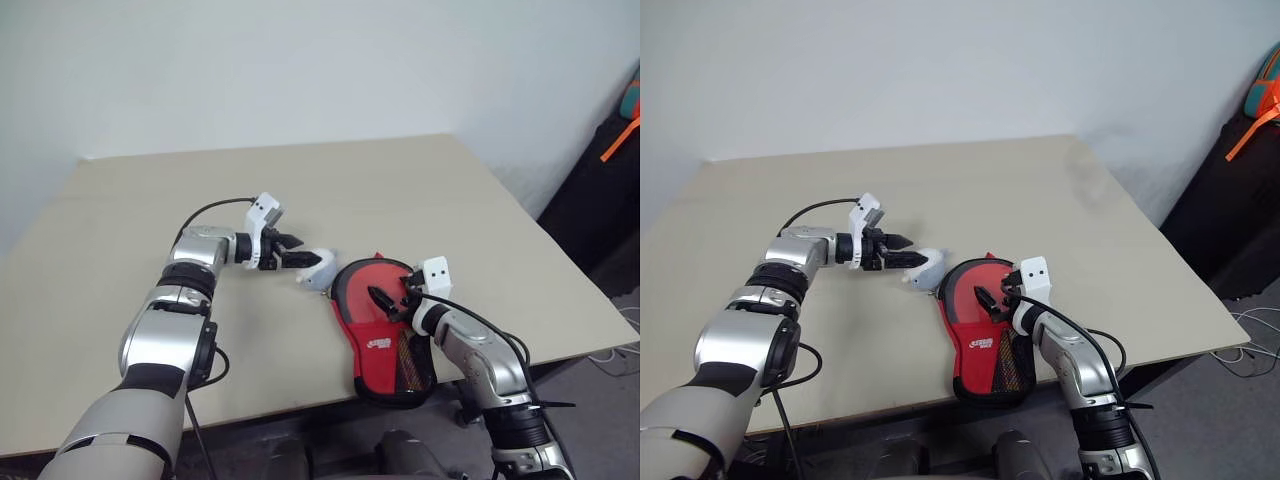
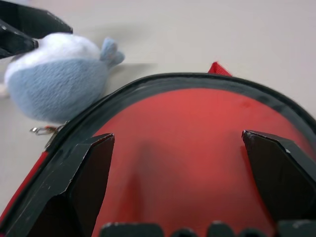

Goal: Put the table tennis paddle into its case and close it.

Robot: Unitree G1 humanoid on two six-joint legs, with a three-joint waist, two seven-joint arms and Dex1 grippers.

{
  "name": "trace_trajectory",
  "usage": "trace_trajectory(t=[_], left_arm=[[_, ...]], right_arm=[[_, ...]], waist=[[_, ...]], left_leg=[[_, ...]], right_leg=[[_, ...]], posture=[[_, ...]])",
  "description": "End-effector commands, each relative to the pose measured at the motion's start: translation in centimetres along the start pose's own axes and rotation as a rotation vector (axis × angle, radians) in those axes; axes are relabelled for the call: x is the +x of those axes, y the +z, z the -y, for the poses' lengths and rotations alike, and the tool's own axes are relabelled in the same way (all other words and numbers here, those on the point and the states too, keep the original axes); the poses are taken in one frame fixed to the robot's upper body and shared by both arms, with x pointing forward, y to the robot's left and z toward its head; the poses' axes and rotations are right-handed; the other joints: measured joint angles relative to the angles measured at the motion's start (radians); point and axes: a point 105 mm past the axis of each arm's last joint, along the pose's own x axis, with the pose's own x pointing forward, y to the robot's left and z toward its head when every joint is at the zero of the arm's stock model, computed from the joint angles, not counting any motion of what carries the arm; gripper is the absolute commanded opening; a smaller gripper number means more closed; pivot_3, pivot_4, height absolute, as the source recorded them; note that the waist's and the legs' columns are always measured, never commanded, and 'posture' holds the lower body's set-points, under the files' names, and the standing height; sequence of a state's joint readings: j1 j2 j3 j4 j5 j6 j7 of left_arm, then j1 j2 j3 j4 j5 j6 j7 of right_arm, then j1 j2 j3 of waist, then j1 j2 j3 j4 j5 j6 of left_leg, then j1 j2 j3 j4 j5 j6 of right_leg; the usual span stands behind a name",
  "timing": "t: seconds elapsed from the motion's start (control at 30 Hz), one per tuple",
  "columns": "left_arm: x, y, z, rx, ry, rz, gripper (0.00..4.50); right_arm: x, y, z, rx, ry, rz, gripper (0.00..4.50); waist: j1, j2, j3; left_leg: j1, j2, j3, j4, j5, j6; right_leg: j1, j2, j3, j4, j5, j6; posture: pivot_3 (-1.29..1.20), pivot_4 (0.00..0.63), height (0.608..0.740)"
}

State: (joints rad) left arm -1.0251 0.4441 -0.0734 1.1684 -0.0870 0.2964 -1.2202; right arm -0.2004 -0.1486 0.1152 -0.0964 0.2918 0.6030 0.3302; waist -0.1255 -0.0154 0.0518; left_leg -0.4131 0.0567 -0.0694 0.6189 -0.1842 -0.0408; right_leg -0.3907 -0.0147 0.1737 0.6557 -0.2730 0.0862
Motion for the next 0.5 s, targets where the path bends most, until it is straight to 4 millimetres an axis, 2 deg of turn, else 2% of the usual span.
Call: trace_trajectory(t=[0.03, 0.17, 0.3, 0.5], left_arm=[[-0.6, 0.4, 0.0, -0.030, -0.013, -0.003, 4.46], [-0.2, -0.9, 0.1, -0.069, -0.020, -0.035, 4.46], [0.9, -2.9, 1.3, -0.109, -0.092, -0.084, 4.46], [2.2, -3.8, 2.3, -0.088, -0.139, -0.119, 4.46]], right_arm=[[-0.1, -2.1, -0.6, 0.000, 0.033, -0.087, 4.50], [0.2, -2.7, -0.4, -0.002, 0.024, -0.114, 4.50], [0.4, -3.1, -0.7, 0.008, 0.049, -0.143, 4.50], [0.1, -4.8, 0.3, 0.002, 0.006, -0.228, 4.50]], waist=[[-0.001, -0.002, 0.000], [-0.001, -0.004, -0.001], [-0.002, -0.006, -0.002], [-0.002, -0.011, -0.005]], left_leg=[[0.000, 0.000, 0.000, 0.001, 0.000, 0.000], [0.000, 0.000, 0.000, 0.003, 0.000, 0.000], [0.001, 0.000, 0.000, 0.004, 0.000, 0.000], [0.002, 0.000, -0.001, 0.007, 0.000, 0.000]], right_leg=[[0.000, 0.000, 0.000, 0.000, 0.000, 0.000], [0.001, 0.000, 0.000, 0.002, 0.000, 0.000], [0.002, 0.000, 0.000, 0.002, 0.000, -0.001], [0.003, 0.000, 0.000, 0.003, -0.001, -0.001]], posture=[[0.00, 0.000, 0.740], [0.00, 0.000, 0.740], [0.00, 0.000, 0.740], [0.00, 0.000, 0.740]])
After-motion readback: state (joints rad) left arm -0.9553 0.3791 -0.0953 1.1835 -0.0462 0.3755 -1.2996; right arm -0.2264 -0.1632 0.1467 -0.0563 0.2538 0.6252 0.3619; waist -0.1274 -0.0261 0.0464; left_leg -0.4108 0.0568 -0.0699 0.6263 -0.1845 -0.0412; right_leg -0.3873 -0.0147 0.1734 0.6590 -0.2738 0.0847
